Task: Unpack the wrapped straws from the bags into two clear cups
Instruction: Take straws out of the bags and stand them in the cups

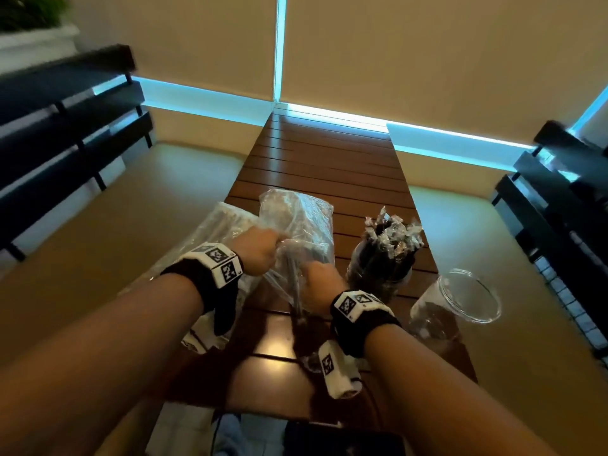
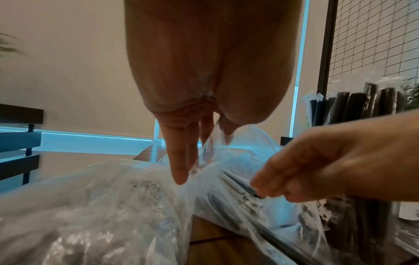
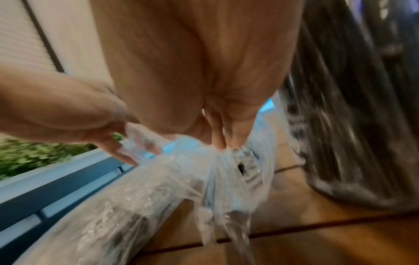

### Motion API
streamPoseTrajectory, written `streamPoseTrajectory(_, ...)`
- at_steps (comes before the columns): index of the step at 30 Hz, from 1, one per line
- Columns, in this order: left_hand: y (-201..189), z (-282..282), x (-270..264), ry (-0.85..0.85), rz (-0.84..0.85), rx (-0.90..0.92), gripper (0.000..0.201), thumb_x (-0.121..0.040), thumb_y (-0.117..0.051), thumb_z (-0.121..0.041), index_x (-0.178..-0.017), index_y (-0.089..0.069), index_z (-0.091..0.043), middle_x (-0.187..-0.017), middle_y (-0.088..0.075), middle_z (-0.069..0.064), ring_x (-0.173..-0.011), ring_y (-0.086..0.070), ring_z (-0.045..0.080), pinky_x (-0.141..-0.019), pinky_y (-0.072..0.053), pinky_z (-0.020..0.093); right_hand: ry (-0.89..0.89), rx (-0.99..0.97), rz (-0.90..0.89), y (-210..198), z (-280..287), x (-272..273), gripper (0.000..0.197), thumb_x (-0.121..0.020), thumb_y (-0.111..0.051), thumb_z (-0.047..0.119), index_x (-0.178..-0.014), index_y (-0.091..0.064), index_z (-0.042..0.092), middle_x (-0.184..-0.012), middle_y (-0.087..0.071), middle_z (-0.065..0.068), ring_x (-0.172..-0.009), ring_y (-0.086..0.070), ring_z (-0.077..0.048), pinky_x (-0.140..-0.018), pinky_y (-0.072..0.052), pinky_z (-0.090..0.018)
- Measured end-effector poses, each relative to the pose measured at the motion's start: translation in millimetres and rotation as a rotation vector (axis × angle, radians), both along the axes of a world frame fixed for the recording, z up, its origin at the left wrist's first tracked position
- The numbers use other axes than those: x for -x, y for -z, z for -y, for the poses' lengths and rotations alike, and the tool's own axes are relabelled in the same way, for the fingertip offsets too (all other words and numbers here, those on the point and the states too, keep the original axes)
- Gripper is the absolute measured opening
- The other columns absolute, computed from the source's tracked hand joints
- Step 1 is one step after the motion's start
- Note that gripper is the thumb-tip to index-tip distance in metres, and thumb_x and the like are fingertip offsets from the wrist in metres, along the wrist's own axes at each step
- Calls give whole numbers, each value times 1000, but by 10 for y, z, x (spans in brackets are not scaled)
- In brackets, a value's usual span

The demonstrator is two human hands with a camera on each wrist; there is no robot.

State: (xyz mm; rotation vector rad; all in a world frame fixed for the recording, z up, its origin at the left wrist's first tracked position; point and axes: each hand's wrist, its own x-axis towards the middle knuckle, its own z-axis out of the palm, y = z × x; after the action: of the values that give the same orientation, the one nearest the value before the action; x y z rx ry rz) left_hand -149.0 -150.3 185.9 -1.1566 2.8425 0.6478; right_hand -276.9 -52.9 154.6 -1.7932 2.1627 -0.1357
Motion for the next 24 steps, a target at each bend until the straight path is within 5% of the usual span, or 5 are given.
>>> streamPoseTrajectory(2,-44,0,-1,21,-13,-6,41,-90,-45,0,-126,-61,-12,-114,-68,11,-104,-61,29,-79,-45,29,112,97,90,88,125,-17,42,-93,-57,25,-132,-55,9,-130,-58,-11,-121,-54,-29,-98,-39,-30)
streamPoseTrajectory(7,-88,38,1,45,-39,-38,42,-86,-44,5,-120,-64,-10,-116,-68,7,-108,-61,25,-88,-47,31,234,52,-20,290,444,7,33,-97,-44,30,-119,-61,13,-122,-62,-11,-109,-59,-28,-88,-45,-32)
streamPoseTrajectory(13,-95,136,-47,58,-19,-38,32,-86,-45,4,-105,-67,-8,-104,-70,7,-98,-63,24,-87,-50,38,128,-138,-71,255,477,103,42,-102,-37,34,-142,-41,20,-130,-53,-9,-117,-54,-29,-91,-43,-35)
streamPoseTrajectory(20,-41,194,-100,36,1,-50,37,-86,-48,2,-114,-66,-15,-106,-70,4,-97,-63,21,-85,-51,33,267,-288,308,744,1009,366,57,-77,-49,78,-117,-58,38,-130,-58,-5,-112,-57,-28,-95,-45,-43)
streamPoseTrajectory(24,-34,213,-94,25,-9,-60,37,-86,-51,1,-117,-65,-14,-109,-70,5,-100,-63,22,-87,-51,34,366,-373,419,280,828,223,46,-102,-43,27,-144,-40,8,-145,-43,-13,-123,-46,-23,-89,-36,-26)
